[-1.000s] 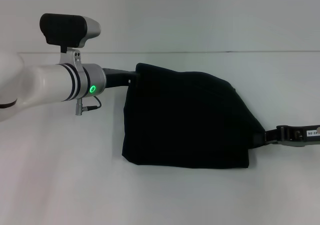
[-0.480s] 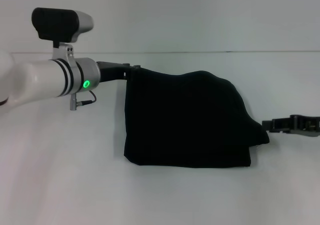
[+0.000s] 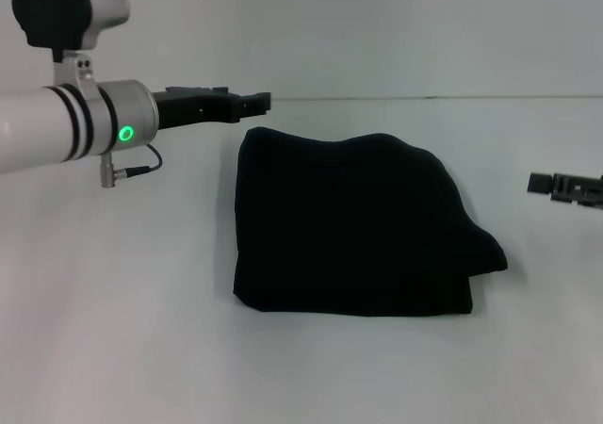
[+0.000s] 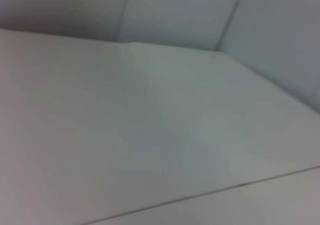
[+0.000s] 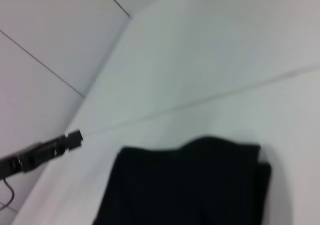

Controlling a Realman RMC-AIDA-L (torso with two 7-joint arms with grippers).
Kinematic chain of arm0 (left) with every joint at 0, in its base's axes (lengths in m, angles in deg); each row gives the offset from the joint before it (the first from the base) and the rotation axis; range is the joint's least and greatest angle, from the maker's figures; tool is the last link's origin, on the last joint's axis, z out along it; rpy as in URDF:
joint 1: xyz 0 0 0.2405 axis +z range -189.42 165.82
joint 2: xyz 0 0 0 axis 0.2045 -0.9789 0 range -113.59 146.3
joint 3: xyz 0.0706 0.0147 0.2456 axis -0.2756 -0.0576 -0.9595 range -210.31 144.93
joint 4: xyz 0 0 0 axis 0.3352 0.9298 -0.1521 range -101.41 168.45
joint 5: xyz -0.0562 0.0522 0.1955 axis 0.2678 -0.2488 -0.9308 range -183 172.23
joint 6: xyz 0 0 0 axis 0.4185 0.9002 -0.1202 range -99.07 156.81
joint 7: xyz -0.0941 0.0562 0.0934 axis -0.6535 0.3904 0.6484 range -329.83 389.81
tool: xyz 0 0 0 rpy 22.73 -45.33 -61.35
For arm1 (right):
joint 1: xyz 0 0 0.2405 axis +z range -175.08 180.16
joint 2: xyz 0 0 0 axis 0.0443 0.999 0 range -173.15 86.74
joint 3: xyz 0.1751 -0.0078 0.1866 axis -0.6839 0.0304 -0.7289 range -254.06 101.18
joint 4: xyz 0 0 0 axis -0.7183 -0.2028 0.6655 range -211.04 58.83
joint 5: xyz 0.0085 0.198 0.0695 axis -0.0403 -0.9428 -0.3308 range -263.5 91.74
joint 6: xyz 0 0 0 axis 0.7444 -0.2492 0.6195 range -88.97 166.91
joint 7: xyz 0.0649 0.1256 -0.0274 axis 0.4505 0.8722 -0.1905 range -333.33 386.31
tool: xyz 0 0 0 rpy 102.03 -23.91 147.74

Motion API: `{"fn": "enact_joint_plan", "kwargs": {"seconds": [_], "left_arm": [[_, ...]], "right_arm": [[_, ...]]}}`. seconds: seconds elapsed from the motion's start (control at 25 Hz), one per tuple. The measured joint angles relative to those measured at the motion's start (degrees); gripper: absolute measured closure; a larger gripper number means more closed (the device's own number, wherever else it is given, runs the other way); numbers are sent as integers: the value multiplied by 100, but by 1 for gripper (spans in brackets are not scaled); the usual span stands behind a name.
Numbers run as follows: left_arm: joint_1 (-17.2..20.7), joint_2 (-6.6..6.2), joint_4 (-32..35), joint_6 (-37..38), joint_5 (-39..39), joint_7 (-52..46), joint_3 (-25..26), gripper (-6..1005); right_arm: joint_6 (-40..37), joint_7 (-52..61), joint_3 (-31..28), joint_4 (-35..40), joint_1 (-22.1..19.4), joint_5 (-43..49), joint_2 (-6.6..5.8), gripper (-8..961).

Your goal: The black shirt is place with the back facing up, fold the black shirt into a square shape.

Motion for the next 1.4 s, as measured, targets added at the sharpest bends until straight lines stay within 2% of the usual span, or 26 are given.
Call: {"fn": "enact_joint_plan", "kwargs": {"seconds": [0.12, 0.28, 0.36, 0.48, 0.64, 0.76, 0.84, 1.04, 1.12, 1.24, 1.4], "left_arm": [[193, 40, 476, 835, 197, 214, 154, 276], [367, 56, 713, 2013, 838, 888, 539, 144], [407, 48, 685, 2500, 1101, 1246, 727, 127], [496, 47, 637, 3116, 1369, 1899, 945, 102], [630, 79, 634, 3543, 1505, 2523, 1008, 98], [649, 78, 636, 3688, 1357, 2732, 971, 100], [650, 79, 653, 3754, 1113, 2982, 924, 101], [557, 47, 734, 3660, 413, 3192, 894, 102], [470, 5, 779, 3622, 108, 3045, 893, 102], [253, -93, 833, 3602, -517, 2551, 895, 102], [94, -150, 840, 3567, -962, 2251, 894, 103]], "right_arm": [[-88, -413, -251, 2, 8, -97, 58, 297], [-247, -984, -286, 12, 5, -361, 97, 133], [-306, -1263, -294, 60, 4, -463, 127, 95], [-322, -1677, -278, 279, 8, -614, 265, 39], [-428, -1900, -151, 832, 52, -653, 467, 43], [-450, -1904, 170, 1230, 99, -643, 553, 47], [-350, -1828, 503, 1393, 158, -623, 552, 49], [-22, -1162, 1300, 1438, 426, -398, 378, 53], [69, -855, 1473, 1439, 595, -89, 346, 53], [101, -658, 1602, 1439, 819, 315, 376, 53], [193, -613, 1626, 1402, 959, 479, 507, 53]]}}
